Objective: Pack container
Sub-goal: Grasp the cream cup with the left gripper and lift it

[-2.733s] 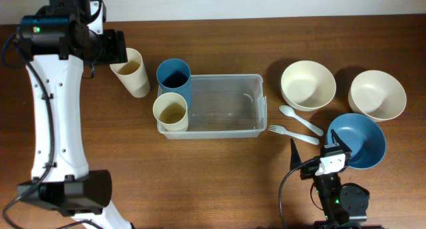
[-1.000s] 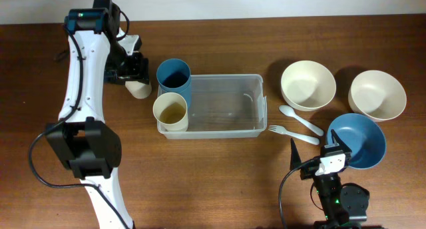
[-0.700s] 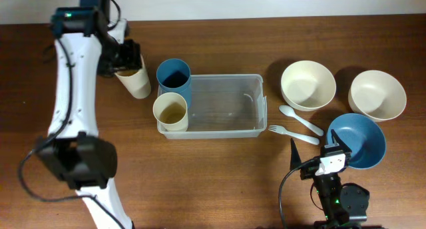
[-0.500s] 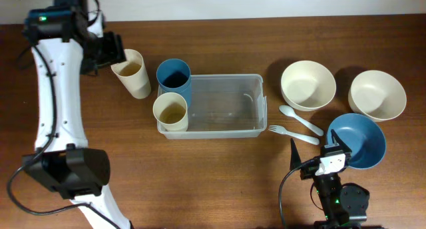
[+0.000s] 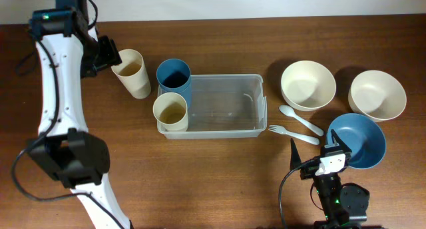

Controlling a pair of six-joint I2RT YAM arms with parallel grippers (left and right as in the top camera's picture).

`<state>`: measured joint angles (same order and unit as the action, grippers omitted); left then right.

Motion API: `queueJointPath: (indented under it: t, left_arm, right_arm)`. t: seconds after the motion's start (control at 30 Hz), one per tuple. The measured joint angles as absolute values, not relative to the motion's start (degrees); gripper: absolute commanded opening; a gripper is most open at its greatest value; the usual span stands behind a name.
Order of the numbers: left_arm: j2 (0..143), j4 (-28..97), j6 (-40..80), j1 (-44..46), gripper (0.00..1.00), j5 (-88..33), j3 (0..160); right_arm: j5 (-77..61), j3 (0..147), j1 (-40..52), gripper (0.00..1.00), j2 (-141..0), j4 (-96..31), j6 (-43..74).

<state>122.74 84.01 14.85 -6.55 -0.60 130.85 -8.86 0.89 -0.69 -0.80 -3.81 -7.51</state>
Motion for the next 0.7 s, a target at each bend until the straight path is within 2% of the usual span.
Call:
queueJointPath:
  t: [0.23,0.33,0.4,0.47,0.53,0.6,0.63,0.7]
  left_arm:
    - [128.44,83.31,14.85,-6.57,0.69,-0.62,130.85]
    - [130.52,82.85,14.94,-6.57,0.63,-0.64,130.85]
    - [131.83,82.46,15.31,-6.57,0.54,-0.82,130.85]
    - [133.16,82.13,15.73,-6.57,0.40,-1.21,130.85]
    - [134.67,81.95,15.59,-6.55,0.20,-1.65,130.85]
    - [135.52,82.08,15.99,-6.50,0.05,-2.02,130.85]
    - [135.55,81.78,16.03,-6.50,0.02,-2.11,130.87]
    - [135.55,81.71,15.77,-6.48,0.02,-2.17,130.93]
  right_arm:
    - [-8.86,0.89,-0.69,0.99,-0.80,-3.81,-7.55]
    - [-8.86,0.89,-0.69,0.99,-0.80,-3.81,-7.53]
    - [-8.86,0.89,-0.69,0.99,-0.80,-3.81,-7.53]
    - [-8.86,0.89,-0.69,0.99,-0.80,-3.81,-7.53]
    - [-8.88,0.89,-0.69,0.99,-0.80,-3.81,-7.55]
    - [-8.86,0.89,-0.69,0.99,-0.80,-3.81,-7.51]
    - [-8.86,0.89,-0.69,0.99,-0.80,-3.81,-7.51]
    - [-8.86,0.89,-0.69,0.99,-0.80,-3.81,-7.53]
